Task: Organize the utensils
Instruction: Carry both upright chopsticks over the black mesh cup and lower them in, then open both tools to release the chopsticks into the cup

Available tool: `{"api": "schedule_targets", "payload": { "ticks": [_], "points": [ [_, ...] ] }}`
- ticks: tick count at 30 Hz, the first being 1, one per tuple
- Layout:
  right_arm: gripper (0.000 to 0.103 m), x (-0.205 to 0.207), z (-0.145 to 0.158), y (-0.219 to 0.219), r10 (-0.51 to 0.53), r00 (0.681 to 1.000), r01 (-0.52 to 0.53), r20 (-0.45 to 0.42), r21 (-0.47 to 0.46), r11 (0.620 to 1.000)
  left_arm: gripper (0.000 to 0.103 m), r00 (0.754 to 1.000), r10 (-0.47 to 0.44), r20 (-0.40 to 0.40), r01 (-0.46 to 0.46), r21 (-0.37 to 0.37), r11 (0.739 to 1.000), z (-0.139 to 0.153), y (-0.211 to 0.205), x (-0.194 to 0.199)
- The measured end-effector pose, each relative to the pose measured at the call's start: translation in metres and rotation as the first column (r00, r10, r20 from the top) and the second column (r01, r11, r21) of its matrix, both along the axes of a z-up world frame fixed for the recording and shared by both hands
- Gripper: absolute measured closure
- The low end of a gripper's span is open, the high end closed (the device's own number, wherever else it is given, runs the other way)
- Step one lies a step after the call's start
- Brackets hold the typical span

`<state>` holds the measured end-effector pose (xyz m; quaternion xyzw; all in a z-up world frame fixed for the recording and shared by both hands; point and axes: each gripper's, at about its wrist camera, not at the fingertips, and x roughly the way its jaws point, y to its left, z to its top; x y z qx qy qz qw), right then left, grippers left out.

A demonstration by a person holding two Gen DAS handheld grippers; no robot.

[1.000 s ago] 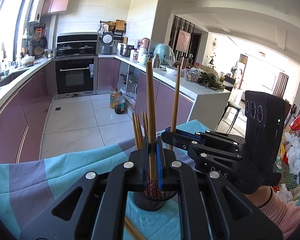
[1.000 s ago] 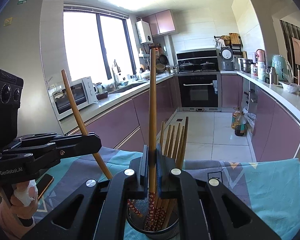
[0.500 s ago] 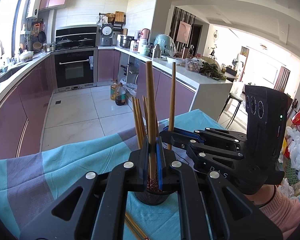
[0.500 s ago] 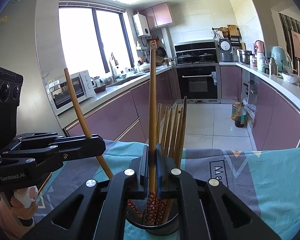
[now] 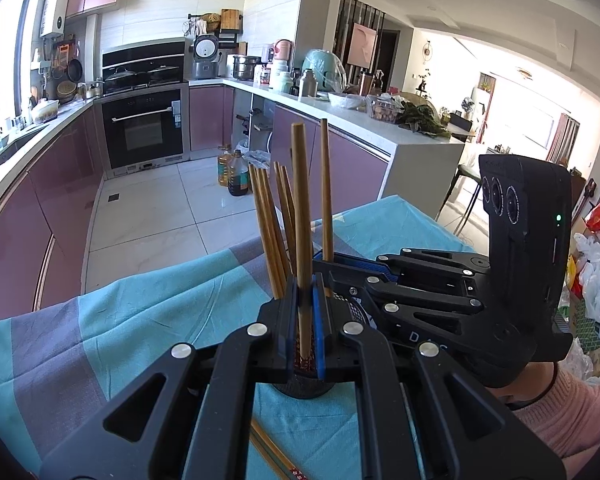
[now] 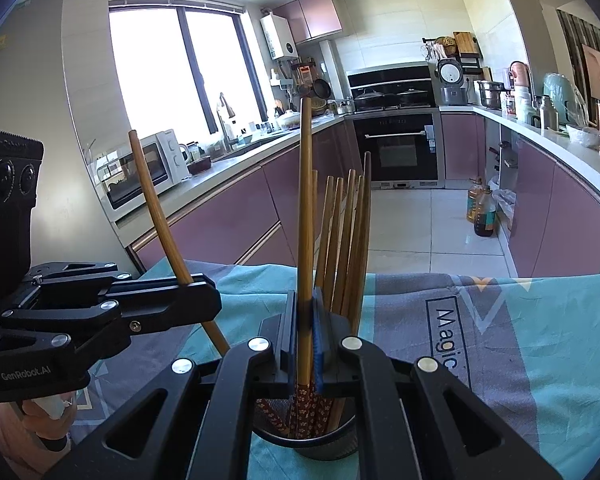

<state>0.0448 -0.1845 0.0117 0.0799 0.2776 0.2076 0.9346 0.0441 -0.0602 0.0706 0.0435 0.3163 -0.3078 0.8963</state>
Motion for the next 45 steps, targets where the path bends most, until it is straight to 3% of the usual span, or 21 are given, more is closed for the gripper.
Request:
{"api": "schedule_targets", "payload": {
  "ticks": [27,45],
  "points": [
    [0.095,0.012,-0.021,-0.004,-0.023,0.997,0.023,-0.072,0.008,1.000,0.095,0.996,-0.001,-0.094,0.003,0.022,1.000,-0.044,-0.017,0.054],
    [0.088,-0.012,-0.023,-0.011,-0.009,0.998,0.010,-0.059,0.025,1.000,0.091,0.993,0.021,-0.113,-0.022,-0.005,1.000,-0.071,0.006,0.043]
  ]
}}
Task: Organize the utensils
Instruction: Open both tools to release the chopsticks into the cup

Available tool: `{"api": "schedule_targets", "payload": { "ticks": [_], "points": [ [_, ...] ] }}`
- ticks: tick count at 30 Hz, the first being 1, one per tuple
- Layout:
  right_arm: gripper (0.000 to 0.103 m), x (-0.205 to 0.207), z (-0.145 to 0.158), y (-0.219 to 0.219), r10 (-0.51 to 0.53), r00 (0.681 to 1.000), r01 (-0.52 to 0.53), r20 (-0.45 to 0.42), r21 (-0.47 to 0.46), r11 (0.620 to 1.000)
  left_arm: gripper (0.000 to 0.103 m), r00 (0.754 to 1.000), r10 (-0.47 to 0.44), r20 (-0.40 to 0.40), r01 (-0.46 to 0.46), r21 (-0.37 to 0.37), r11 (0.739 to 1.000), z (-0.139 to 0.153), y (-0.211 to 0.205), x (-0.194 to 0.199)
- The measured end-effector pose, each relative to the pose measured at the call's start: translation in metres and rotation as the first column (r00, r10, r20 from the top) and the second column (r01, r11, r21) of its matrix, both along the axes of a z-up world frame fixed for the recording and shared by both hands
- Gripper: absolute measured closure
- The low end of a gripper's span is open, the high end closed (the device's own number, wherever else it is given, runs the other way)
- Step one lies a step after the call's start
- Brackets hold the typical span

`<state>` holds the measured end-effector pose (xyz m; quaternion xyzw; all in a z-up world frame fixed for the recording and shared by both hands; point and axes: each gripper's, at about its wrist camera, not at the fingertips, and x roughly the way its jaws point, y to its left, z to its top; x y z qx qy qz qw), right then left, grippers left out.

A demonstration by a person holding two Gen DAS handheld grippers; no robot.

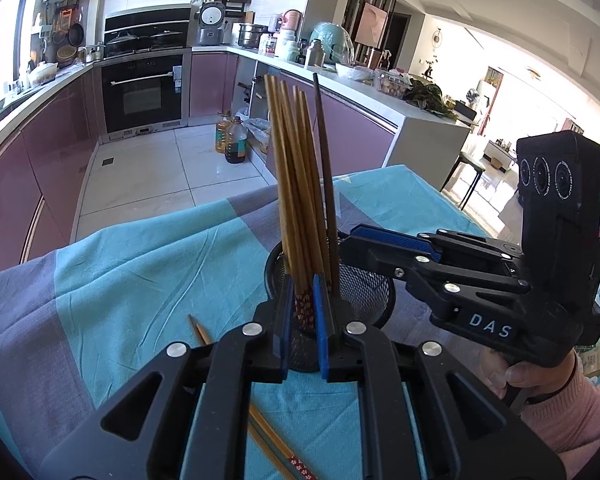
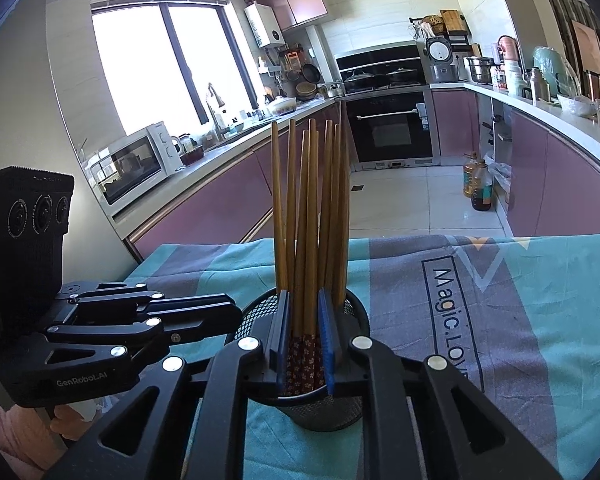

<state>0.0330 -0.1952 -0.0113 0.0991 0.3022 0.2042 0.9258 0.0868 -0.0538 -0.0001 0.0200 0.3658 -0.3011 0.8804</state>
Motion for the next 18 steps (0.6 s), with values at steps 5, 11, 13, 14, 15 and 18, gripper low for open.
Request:
{"api": "schedule_targets", "payload": {
  "ticks": [5,11,13,14,15,18],
  "points": [
    [0.079,-0.015,0.004,0.004,0.039,0.999,-0.039,0.022,0.003,0.999,0.082,0.998,0.046,0.050,-0.046,0.001,0.999,0.001,0.022,-0.018],
    [0.071,-0.033,0.002,0.012,0.110,0.994,-0.110,0.015,0.027,0.994,0.069,0.990,0.133,0.050,-0.132,-0.015,0.991,-0.005,0.056,-0.036],
    [0.067,-0.037,-0.001,0.017,0.130,0.992,-0.130,0.005,0.029,0.991,0.067,0.986,0.160,0.046,-0.161,0.000,0.987,-0.012,0.067,-0.041],
    [0.065,-0.039,-0.003,0.019,0.139,0.990,-0.139,-0.002,0.027,0.990,0.065,0.985,0.167,0.040,-0.168,0.003,0.986,-0.016,0.073,-0.045],
    [0.064,-0.042,-0.007,0.022,0.147,0.989,-0.147,-0.005,0.024,0.989,0.065,0.984,0.175,0.029,-0.175,0.005,0.985,-0.020,0.077,-0.047],
    [0.056,-0.048,-0.008,0.028,0.158,0.987,-0.158,0.001,0.016,0.987,0.064,0.982,0.189,0.010,-0.189,0.020,0.982,-0.032,0.081,-0.054]
  ]
}}
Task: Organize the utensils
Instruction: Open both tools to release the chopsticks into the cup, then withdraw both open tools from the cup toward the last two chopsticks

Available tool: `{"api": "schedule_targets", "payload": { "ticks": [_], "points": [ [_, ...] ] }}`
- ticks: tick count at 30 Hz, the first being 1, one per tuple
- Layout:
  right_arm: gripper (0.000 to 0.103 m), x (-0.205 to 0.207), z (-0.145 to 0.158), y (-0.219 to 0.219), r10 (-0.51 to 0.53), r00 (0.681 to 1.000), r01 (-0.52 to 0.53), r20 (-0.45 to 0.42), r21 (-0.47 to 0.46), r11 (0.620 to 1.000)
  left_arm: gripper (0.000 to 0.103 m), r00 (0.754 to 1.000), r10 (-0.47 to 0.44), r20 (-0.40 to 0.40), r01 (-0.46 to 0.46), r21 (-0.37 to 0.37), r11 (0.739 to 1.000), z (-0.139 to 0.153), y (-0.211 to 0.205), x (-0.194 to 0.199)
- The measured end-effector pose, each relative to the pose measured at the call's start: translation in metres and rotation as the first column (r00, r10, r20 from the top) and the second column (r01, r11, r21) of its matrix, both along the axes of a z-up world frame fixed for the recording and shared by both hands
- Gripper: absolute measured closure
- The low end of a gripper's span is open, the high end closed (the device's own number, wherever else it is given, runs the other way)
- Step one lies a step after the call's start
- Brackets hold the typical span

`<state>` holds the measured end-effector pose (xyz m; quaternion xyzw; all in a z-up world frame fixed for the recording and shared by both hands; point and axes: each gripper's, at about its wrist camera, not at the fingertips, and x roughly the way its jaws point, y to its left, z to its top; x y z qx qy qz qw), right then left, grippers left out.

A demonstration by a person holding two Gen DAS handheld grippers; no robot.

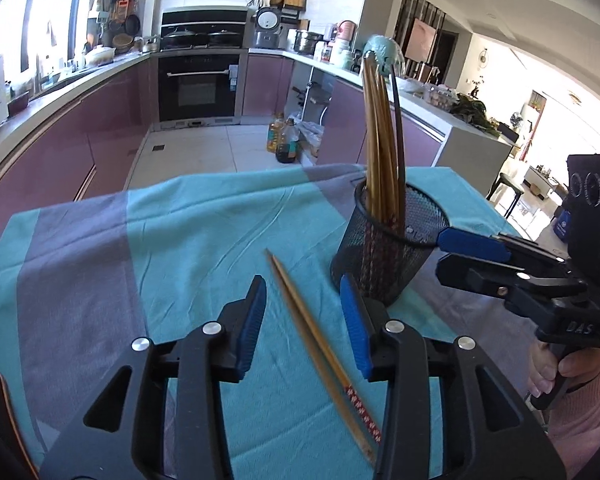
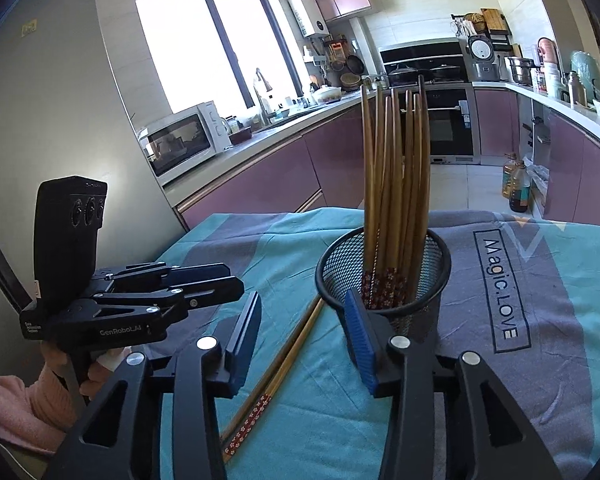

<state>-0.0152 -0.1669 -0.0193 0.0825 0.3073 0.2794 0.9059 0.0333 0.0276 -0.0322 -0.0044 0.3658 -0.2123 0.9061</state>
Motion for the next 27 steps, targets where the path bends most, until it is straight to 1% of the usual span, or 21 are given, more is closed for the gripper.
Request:
{"api": "schedule_targets", "payload": {
  "ticks": [5,8,17,27],
  "points": [
    [0.055,-0.006,-0.010,0.011,0.009,1.000,-0.009,-0.024,-0.028,1.000,0.060,1.000,0.023,-0.010,-0.023,0.010,1.000,-0.017,0.000,-0.010],
    [0.055,-0.007,-0.020,0.016,0.016,0.998,-0.018,-0.055,-0.032,0.999,0.060,0.999,0.045,-0.011,-0.045,0.030,0.999,-0.027,0.002,-0.020],
    [0.055,-0.006,-0.049,0.047,0.042,0.987,-0.056,-0.155,-0.088,0.995,0.060,0.994,0.080,-0.073,-0.077,0.038,0.996,-0.053,0.016,-0.027],
    [0.062,-0.002,-0.061,0.064,0.031,0.977,-0.060,-0.210,-0.132,0.989,0.060,0.991,0.081,-0.102,-0.077,0.041,0.996,-0.065,0.017,-0.029]
  ]
}}
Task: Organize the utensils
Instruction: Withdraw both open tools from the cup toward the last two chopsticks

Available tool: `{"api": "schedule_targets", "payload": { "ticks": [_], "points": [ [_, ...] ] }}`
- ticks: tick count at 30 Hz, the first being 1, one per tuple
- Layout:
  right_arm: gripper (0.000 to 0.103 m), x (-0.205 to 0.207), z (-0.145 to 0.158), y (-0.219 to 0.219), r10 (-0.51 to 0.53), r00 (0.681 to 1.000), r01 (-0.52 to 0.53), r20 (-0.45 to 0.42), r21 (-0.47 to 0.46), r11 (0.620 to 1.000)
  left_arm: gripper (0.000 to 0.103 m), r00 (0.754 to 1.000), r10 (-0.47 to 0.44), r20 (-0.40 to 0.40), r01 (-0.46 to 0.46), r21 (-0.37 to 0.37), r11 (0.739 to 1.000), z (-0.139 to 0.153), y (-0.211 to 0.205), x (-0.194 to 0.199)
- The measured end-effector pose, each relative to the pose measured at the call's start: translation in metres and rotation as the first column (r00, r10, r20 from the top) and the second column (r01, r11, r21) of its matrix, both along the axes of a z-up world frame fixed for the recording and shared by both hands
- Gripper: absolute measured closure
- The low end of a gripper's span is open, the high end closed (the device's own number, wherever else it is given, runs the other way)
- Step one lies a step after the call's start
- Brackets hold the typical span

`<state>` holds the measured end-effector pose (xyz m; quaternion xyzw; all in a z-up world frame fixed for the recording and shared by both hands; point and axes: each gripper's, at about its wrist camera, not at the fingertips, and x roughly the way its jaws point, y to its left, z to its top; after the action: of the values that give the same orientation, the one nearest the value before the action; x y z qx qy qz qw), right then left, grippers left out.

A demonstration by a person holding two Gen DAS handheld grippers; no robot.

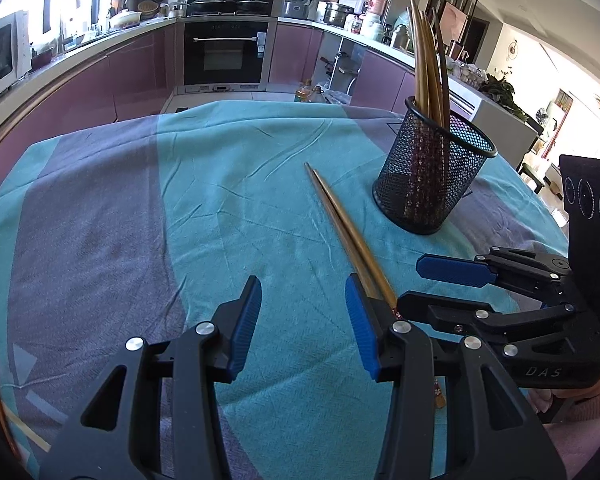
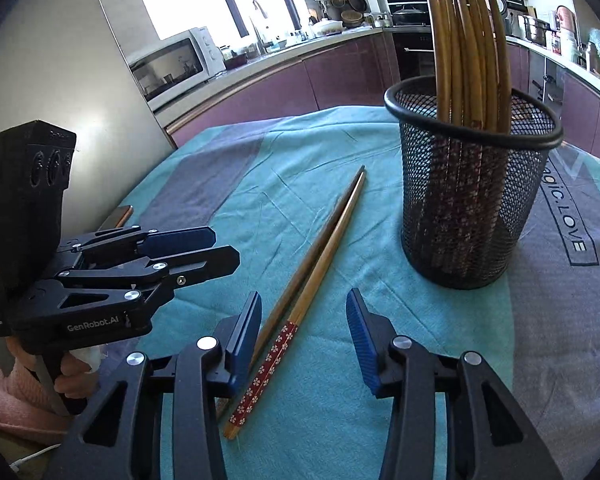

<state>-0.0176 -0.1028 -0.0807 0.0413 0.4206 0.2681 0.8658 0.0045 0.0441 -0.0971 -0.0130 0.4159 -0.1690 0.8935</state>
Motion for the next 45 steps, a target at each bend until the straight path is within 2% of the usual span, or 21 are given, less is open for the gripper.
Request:
{"api": "schedule_targets", "payload": {
  "ticks": [4,11,28,36,45],
  "points": [
    [0.063,0.000,-0.004,0.000,-0.002,1.000,0.002,-0.010,-0.010,1.000,0.060,1.000,-0.008,-0.006,0.008,0.002,1.000,-0.003,-0.002,0.000],
    [0.073,-0.003,-0.008,0.002,-0.015,1.000,0.014,-0.004,-0.062,0.998,0.060,1.000,-0.017,-0.014,0.017,-0.003,1.000,-0.006,-0.005,0.002],
    [0.078,0.000,-0.009,-0.022,-0.056,0.997,0.055,-0.054,-0.018,0.998,0.060,0.994,-0.106,-0.028,0.106,0.028,0.994,-0.014,-0.039,0.005],
    [0.078,-0.001,-0.010,-0.024,-0.060,0.997,0.060,-0.055,-0.012,0.998,0.064,0.993,-0.108,-0.055,0.111,0.063,0.992,-0.022,-0.049,0.009],
    [0.078,0.000,-0.009,-0.025,-0.060,0.997,0.060,-0.053,-0.011,0.998,0.080,0.995,-0.076,-0.062,0.079,0.042,0.996,-0.022,-0.038,0.003]
  ]
}}
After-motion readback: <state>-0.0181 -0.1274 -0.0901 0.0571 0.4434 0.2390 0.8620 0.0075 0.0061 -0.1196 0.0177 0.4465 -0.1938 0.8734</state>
